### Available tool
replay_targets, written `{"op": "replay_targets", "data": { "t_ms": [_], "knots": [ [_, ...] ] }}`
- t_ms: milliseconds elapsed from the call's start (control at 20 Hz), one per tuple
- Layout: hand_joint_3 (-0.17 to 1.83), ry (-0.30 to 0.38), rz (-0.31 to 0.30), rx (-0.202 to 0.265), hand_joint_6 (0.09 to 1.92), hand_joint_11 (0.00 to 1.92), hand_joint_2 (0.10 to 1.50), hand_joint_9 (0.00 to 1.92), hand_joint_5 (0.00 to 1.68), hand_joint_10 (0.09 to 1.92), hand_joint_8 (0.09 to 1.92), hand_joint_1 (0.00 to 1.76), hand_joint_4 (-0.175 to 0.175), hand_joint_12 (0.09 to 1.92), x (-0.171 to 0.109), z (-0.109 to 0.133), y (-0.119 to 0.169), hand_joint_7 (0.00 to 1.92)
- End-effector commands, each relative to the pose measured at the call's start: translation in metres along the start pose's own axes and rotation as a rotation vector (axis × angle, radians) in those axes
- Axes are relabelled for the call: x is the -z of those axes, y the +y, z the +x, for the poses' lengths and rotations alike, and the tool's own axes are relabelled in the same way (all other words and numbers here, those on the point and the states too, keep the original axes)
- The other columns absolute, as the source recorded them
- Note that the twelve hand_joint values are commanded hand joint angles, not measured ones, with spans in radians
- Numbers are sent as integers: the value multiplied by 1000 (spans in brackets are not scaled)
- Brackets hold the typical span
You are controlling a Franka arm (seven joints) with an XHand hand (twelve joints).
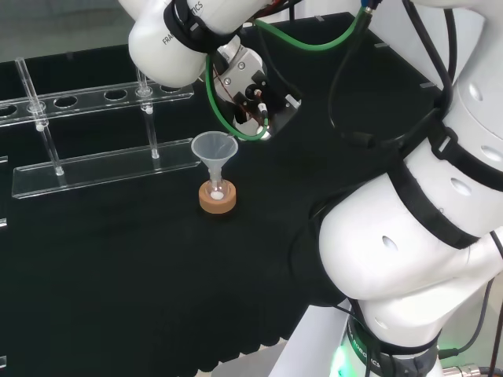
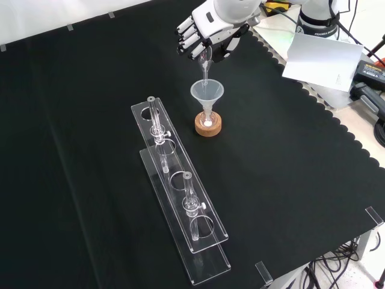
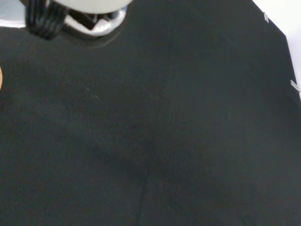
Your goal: Pour all the NaCl from the weighing funnel into the round-bottom flask.
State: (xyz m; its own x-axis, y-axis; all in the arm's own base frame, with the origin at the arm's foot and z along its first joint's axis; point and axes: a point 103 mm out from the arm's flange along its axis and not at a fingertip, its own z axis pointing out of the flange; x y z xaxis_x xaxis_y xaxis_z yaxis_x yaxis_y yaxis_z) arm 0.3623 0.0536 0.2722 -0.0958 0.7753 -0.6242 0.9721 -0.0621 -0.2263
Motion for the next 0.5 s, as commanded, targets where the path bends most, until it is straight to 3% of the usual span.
{"op": "replay_targets", "data": {
  "t_ms": [50,500],
  "knots": [
    [594,-18,-2,4,656,663,693,858,1267,384,635,1120,175,1117,2,1,1,581],
    [594,-45,-11,8,656,666,692,859,1267,383,635,1120,175,1117,4,-1,1,580]
  ]
}}
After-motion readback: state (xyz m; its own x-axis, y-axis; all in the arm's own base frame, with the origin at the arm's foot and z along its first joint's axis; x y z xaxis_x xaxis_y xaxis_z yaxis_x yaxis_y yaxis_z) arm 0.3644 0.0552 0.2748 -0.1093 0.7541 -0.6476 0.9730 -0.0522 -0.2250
